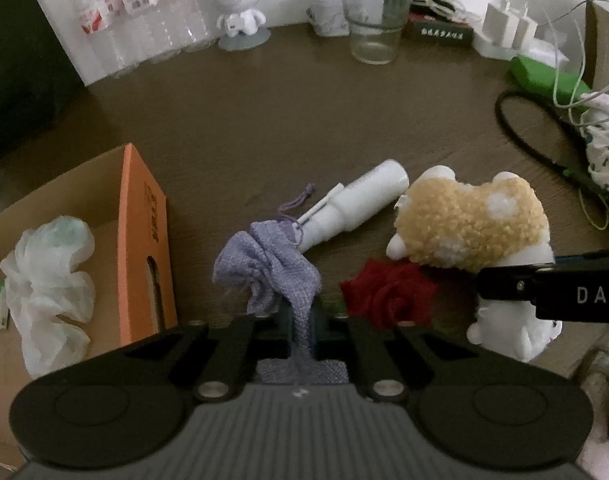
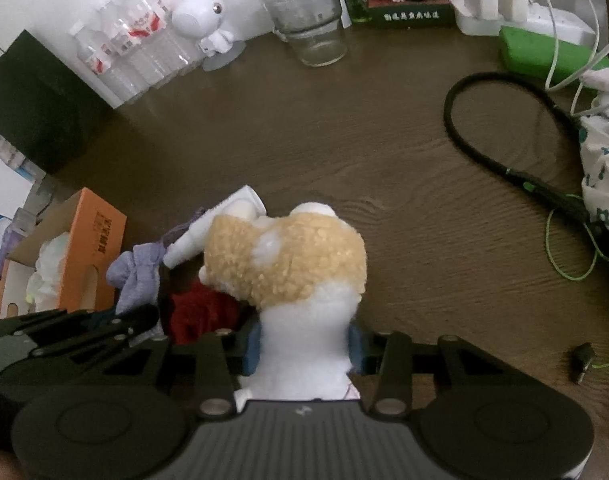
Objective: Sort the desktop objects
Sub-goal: 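Close the right gripper on the plush dog while the left gripper grasps the lavender pouch, then carry the plush dog with the right tool while the left tool carries the pouch over the box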
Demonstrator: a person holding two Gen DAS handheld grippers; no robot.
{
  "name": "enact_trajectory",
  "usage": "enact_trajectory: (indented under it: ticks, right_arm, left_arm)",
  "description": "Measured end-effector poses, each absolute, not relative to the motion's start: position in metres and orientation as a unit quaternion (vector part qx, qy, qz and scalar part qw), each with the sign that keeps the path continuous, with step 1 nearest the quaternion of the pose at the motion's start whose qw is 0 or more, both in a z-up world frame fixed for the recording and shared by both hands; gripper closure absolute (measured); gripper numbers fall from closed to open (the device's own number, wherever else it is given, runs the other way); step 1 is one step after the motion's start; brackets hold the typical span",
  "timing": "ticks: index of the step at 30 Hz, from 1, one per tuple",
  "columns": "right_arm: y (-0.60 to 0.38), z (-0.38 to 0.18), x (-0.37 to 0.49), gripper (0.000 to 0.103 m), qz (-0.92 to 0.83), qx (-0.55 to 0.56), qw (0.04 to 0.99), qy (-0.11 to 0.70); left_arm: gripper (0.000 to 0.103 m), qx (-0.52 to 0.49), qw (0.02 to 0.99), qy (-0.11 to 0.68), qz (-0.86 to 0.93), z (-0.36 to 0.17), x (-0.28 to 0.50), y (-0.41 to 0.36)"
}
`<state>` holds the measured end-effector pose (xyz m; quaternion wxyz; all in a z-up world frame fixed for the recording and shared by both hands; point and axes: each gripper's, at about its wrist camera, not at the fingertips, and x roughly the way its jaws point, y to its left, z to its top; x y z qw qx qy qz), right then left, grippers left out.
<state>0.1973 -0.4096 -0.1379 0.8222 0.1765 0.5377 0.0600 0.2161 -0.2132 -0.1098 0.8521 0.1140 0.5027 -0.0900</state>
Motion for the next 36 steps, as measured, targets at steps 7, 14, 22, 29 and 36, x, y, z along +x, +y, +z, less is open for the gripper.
enact_trajectory:
  ticks: [7,14,22,29,36]
  right_arm:
    - [-0.417,-0.121,0.182,0.063,0.058,0.181,0.834,0.518]
    - [-0.421,-0.103,0.156,0.063,0.057,0.183,0.841,0.506]
    - [-0.41,-0.082,0.12,0.063,0.075,0.169,0.845,0.502]
    - [-0.384,-0.073,0.096,0.063,0.117,0.15,0.833,0.519]
    - [-0.339,-0.071,0.086,0.063,0.184,0.124,0.81,0.542]
  left_arm:
    - [0.097,0.096,0.866,0.479,-0.108,-0.086,0.205,-0.206]
    - [0.097,0.064,0.873,0.461,-0.144,-0.057,0.176,-0.19]
    - [0.097,0.028,0.869,0.456,-0.19,-0.033,0.132,-0.163]
    - [0.097,-0.027,0.869,0.465,-0.17,-0.027,0.09,-0.119]
    - [0.097,-0.068,0.877,0.462,-0.114,-0.024,0.056,-0.081]
